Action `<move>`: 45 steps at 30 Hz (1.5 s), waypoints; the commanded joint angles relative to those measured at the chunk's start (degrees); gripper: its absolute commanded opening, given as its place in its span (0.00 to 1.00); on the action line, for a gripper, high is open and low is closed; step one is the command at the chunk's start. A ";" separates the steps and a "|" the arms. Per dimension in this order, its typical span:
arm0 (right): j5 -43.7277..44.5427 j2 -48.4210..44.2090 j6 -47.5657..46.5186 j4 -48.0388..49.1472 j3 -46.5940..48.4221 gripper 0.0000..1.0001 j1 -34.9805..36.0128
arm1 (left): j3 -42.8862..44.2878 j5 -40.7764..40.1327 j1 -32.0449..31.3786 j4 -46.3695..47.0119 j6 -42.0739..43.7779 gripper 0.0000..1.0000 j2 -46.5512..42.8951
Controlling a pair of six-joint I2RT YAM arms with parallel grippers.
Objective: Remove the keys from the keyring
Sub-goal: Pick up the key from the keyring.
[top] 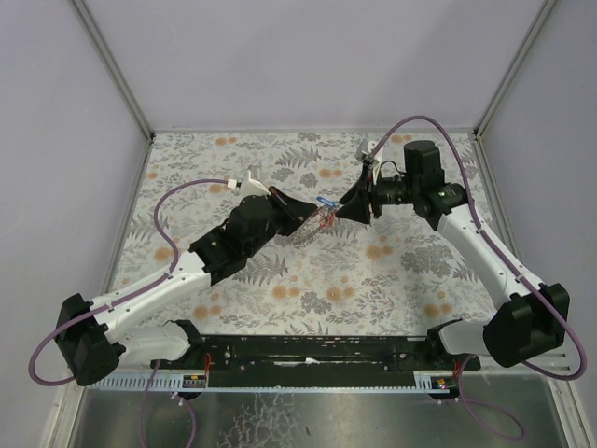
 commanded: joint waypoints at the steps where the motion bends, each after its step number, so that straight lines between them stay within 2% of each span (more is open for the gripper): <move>1: 3.51 -1.66 -6.89 -2.65 5.41 0.52 -0.15 | 0.07 1.10 0.44 5.55 -0.58 0.00 -0.92; 9: 9.48 -0.67 -7.20 -1.98 4.68 0.65 3.87 | 0.16 1.41 0.52 5.39 -0.68 0.00 -1.01; 16: 16.96 0.44 -6.02 -0.29 5.39 0.64 4.75 | 0.52 2.48 0.51 5.47 -0.50 0.00 -0.36; 18: 18.77 0.52 -4.95 0.34 5.79 0.61 4.76 | 0.65 2.93 0.54 5.43 -0.26 0.00 -0.25; 23: 25.11 0.22 -0.60 1.70 6.50 0.36 4.50 | 0.74 3.62 0.92 4.93 0.59 0.00 -0.23; 25: 26.04 0.18 -0.03 1.63 6.60 0.34 4.45 | 0.83 4.02 1.17 4.88 0.86 0.00 -0.16; 28: 22.52 -0.14 -0.65 0.74 6.88 0.35 4.25 | 0.65 4.70 1.71 4.92 1.01 0.00 -0.09; 33: 0.14 -0.94 -11.59 -9.76 9.33 0.37 3.96 | -0.54 6.59 3.16 6.04 -0.06 0.00 -0.40; 36: -6.62 -1.33 -18.62 -15.66 9.65 0.35 3.99 | -0.95 7.67 3.86 6.53 -0.45 0.00 -0.54; 39: -7.55 -1.49 -22.48 -17.44 8.76 0.33 4.27 | -1.07 8.55 4.32 6.76 -0.63 0.00 -0.59; 45: 1.70 -0.23 -23.53 -13.17 9.09 0.35 6.33 | -0.81 9.64 4.59 7.16 -1.17 0.00 -0.16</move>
